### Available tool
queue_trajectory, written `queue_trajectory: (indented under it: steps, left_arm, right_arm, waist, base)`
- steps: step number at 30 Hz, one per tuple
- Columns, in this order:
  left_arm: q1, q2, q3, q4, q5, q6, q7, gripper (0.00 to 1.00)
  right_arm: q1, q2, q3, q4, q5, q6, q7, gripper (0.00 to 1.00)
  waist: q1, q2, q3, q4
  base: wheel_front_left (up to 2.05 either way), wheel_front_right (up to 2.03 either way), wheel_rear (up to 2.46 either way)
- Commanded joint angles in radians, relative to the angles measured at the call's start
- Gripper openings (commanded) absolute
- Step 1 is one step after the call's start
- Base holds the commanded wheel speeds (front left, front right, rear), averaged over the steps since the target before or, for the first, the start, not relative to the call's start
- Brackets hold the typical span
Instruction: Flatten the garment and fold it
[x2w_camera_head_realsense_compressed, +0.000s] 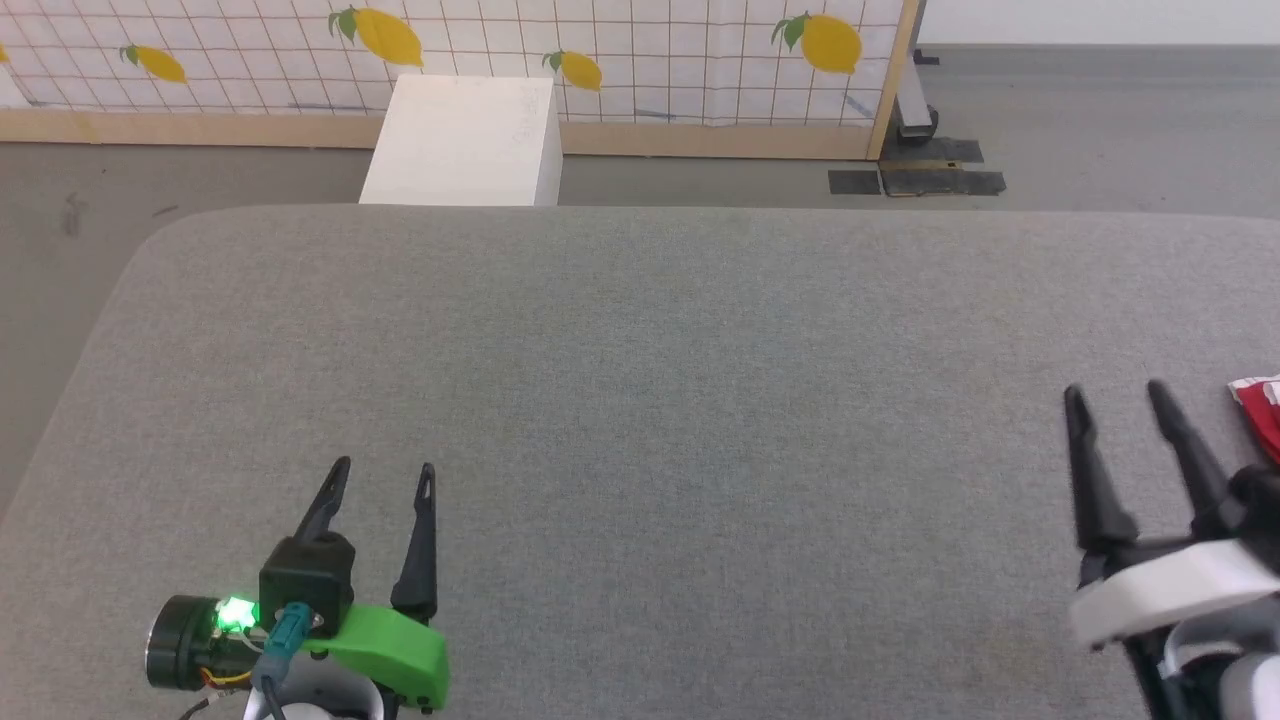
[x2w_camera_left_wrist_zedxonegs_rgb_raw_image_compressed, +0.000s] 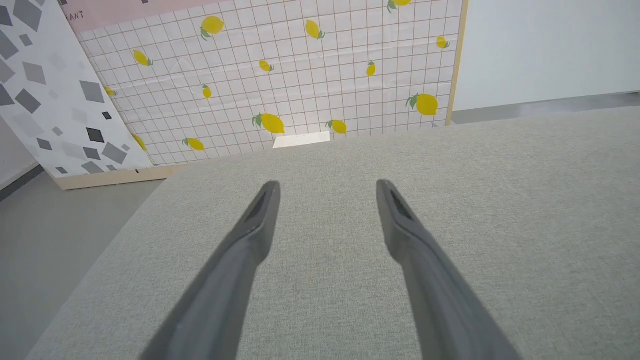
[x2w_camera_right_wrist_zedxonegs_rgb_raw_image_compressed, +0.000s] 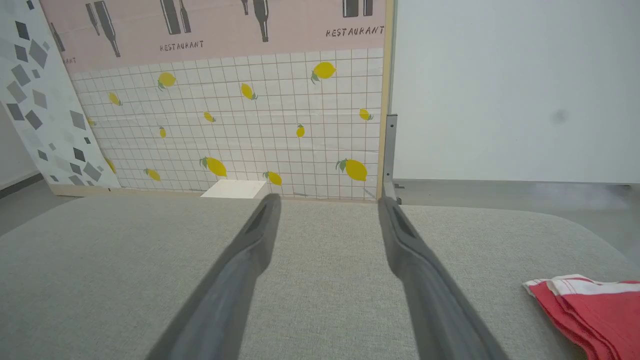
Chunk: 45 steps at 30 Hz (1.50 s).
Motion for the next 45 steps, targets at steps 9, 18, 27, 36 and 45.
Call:
queue_trajectory:
  steps: [9,18,27,36,45]
  left_arm:
    - [0.024,-0.01,-0.014,0.024,0.005,0.005,-0.006,1.0]
    - [0.023,-0.013,-0.019,0.031,0.008,0.009,-0.009,1.0]
    - [0.02,-0.013,-0.019,0.031,0.01,0.013,-0.014,1.0]
    - [0.025,-0.017,-0.017,0.033,-0.002,0.015,-0.016,1.0]
    - [0.017,-0.019,-0.02,0.03,-0.01,0.007,-0.009,0.0]
  right_arm:
    - [0.089,0.033,0.046,0.007,-0.093,-0.001,0.003,1.0]
    - [0.104,0.029,0.046,0.005,-0.097,-0.001,-0.006,1.0]
    - [0.107,0.035,0.05,0.003,-0.096,-0.001,-0.009,1.0]
    - [0.109,0.034,0.051,-0.003,-0.094,-0.001,-0.005,1.0]
    - [0.096,0.032,0.051,0.002,-0.093,0.0,0.002,0.0]
  waist:
    - [0.0001,0.0,-0.008,0.001]
    - [0.0001,0.0,-0.007,0.002]
    - [0.0001,0.0,-0.004,0.001]
    - [0.0001,0.0,-0.008,-0.001]
    - [0.0001,0.0,-0.012,-0.002]
  base:
    - [0.0,0.0,0.0]
    - [0.0,0.0,0.0]
    - [0.0,0.0,0.0]
    - [0.0,0.0,0.0]
    - [0.0,0.0,0.0]
